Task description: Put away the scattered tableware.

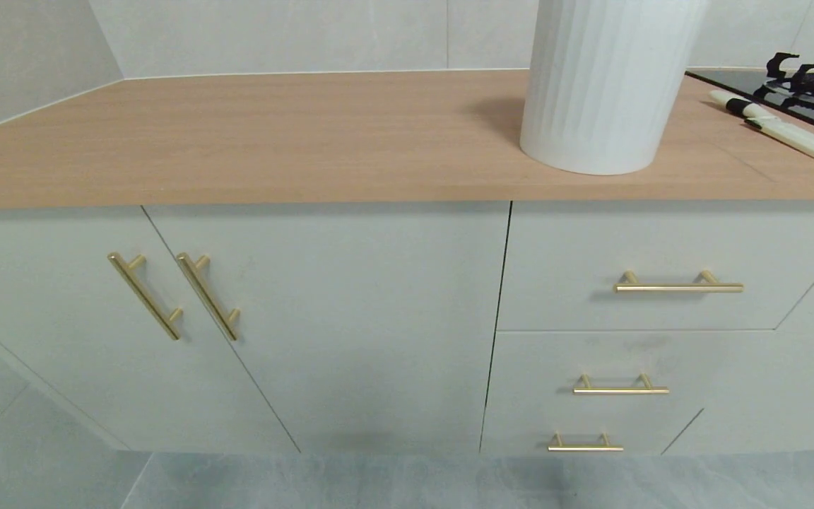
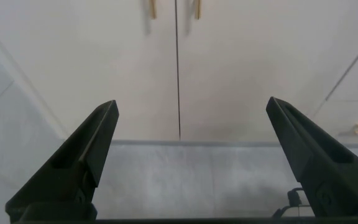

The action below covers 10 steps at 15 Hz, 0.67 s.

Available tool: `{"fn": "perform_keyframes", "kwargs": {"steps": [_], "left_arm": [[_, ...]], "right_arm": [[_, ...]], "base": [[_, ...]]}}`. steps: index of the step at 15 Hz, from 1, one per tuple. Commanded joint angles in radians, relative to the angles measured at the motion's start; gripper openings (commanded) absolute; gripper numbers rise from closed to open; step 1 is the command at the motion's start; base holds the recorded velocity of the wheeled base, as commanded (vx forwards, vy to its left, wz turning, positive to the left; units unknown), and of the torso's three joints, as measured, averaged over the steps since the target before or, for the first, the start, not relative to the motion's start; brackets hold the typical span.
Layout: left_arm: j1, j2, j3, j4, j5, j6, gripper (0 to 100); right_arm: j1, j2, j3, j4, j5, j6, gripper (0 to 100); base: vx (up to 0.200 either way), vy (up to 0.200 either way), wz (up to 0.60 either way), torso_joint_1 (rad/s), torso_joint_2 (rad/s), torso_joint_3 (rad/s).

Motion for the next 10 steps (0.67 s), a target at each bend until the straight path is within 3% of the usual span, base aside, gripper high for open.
{"fn": "perform_keyframes", "kwargs": {"steps": [1,4,7,10], "left_arm": [[0.001,0.001,0.0,0.0,0.001,0.0,100],[0.001,0.001,0.0,0.0,0.001,0.0,100],[0.001,0.001,0.0,0.0,0.001,0.0,100],[0.001,0.001,0.0,0.0,0.001,0.0,100]], "right_arm": [[0.0,0.002,0.0,0.0,-0.001,0.0,100],[0.0,0.002,0.0,-0.001,-0.001,0.001,100],[0.0,0.002,0.0,-0.001,-0.001,0.0,100],[0.0,0.002,0.0,-0.001,-0.001,0.0,100]], "base": [[0.0,0.0,0.0,0.0,0.0,0.0],[0.0,0.0,0.0,0.0,0.0,0.0],[0.0,0.0,-0.6,0.002,0.0,0.004],[0.0,0.0,0.0,0.0,0.0,0.0]]}}
